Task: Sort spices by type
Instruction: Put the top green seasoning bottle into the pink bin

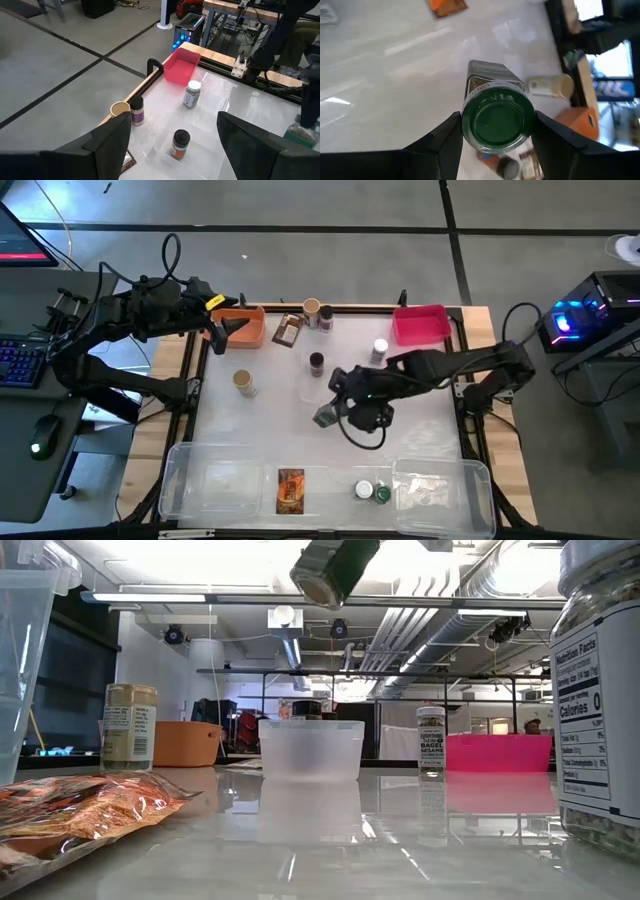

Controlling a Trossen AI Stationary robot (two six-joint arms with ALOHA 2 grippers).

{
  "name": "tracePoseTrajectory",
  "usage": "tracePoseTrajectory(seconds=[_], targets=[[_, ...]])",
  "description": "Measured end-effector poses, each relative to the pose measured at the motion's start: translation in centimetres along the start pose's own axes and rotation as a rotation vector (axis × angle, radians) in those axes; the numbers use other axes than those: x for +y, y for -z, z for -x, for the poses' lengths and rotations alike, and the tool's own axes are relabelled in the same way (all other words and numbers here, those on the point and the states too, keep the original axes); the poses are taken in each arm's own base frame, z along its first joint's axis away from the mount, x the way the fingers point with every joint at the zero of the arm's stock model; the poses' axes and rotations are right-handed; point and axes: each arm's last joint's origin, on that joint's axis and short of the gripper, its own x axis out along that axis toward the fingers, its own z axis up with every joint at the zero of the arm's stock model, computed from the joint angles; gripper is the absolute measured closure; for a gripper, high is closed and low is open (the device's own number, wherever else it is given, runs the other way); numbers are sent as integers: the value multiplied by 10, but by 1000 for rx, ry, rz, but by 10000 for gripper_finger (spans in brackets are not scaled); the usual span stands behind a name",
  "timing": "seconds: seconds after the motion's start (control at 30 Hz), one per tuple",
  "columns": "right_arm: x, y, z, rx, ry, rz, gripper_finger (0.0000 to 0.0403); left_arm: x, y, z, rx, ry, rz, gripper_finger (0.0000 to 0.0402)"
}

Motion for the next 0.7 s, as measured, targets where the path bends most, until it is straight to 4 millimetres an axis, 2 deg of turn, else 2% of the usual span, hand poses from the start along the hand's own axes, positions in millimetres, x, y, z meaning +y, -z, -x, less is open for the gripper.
tracePoseTrajectory(seconds=[0.13, 0.4, 0.5, 0.7], targets=[[2, -3, -13, -17, -52, 7, 204, 0, 0, 0, 1, 4, -16, 119], [1, -2, -11, 10, -35, -26, 204, 0, 0, 0, 2, 7, -36, 119], [-11, 2, 7, 95, 46, -36, 204, 0, 0, 0, 2, 7, -36, 119], [-54, 24, 74, 157, 309, -248, 204, 0, 0, 0, 1, 6, -36, 119]])
